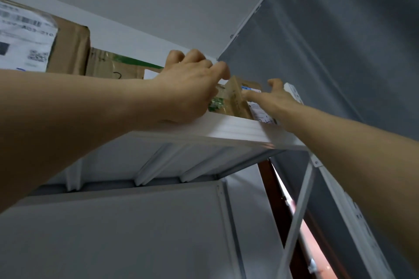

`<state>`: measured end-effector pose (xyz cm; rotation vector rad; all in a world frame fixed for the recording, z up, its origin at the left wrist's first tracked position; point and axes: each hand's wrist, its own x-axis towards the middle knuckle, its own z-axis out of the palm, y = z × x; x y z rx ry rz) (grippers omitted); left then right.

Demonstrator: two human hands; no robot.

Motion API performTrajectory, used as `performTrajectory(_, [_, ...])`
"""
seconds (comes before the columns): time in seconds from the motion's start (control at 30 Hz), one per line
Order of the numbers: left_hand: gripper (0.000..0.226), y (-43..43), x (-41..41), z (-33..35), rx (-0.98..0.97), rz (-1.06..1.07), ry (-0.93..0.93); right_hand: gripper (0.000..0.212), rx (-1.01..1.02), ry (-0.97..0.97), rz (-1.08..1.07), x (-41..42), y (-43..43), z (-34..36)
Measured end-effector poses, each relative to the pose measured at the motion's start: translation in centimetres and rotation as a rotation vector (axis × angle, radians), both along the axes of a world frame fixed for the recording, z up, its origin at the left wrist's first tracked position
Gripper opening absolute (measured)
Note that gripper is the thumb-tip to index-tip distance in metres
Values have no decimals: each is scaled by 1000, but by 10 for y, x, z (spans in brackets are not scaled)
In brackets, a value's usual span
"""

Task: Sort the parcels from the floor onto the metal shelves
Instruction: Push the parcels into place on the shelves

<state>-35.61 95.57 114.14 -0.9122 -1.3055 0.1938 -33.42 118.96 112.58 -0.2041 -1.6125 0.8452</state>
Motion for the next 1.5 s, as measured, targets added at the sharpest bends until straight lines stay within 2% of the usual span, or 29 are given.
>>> performTrajectory(0.1, [38,-1,2,2,27,-37,-72,115,3,-46,10,-8,0,0])
performTrajectory(0.2, [39,0,3,2,34,-54,-89,119,28,-67,11,-12,-1,0])
performTrajectory(0.4, [40,-2,3,1,52,-89,-90,114,27,-73,-20,-11,-5,4])
performTrajectory(0.7, [40,-1,1,3,81,-94,-121,103,26,-46,64,-7,-14,6])
performTrajectory(0.93, [45,-1,0,3,90,-96,-86,104,38,-75,59,-8,-16,1])
performTrajectory(1.07, [47,-2,2,1,103,-115,-79,99,8,-38,72,-4,-18,-2])
performTrajectory(1.3, [47,-19,9,-14,129,-171,-71,75,-10,34,53,17,-45,-8])
performTrajectory(1.5, [37,-67,28,-26,109,-90,-41,57,109,112,10,40,-119,-7])
